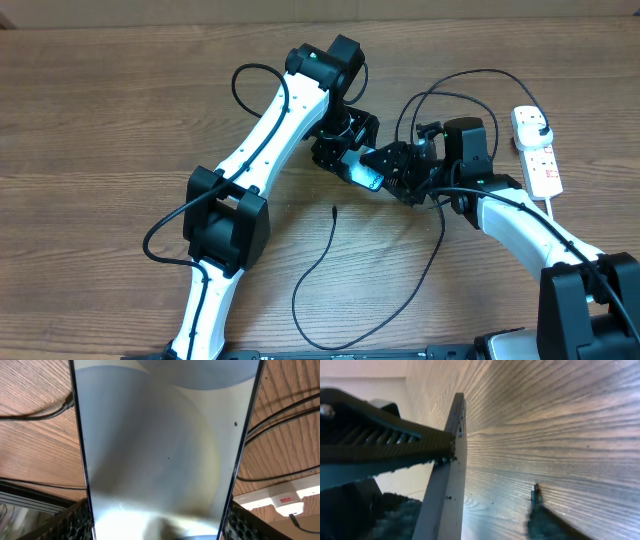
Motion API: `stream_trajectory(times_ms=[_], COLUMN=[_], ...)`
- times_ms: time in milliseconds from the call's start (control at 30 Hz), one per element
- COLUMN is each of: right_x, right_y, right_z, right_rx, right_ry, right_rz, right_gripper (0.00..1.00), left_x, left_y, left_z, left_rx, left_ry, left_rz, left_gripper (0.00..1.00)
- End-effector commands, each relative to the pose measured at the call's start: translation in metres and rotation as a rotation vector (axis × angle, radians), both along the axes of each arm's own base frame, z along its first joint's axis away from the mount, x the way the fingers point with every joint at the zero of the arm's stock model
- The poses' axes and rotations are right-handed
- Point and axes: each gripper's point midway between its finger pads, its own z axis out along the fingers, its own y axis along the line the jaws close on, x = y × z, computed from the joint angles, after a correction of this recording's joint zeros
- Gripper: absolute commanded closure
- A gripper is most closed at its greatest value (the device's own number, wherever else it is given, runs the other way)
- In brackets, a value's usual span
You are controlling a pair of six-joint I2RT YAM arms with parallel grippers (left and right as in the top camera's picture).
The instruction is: Plug charger to phone and switch on socket
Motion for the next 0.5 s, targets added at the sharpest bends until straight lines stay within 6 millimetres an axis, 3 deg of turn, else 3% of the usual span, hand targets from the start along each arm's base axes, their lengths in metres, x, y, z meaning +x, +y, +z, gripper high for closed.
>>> stream_trajectory(times_ms=[0,100,267,467], right_x=[0.006,0.004,0.003,0.004], right_y=[0.001,0.002,0.005,0.013], right_z=[0.007,0.007,0.007,0.009], right_rx=[0.000,-0.001,-0.011,-0.025], right_ry=[-0.028,-0.029,-0.056,-0.093], right_rz=[-0.002,0.004,0.031,0.046], right_gripper=[0.45,0.50,0.71,0.73], left_x=[-0.001,0.000,0.000,-0.001], left_y=[-0.009,-0.007,-0.008,-0.009], left_z=[0.011,0.010,0.009,0.010], left_rx=[-0.029,-0.013,-0.010,-0.013], left_ry=[-0.001,0.000,0.006,0.012], left_rz=[0.018,0.036,0.045,0.050], left_gripper=[0.96,0.96,0.96,0.96])
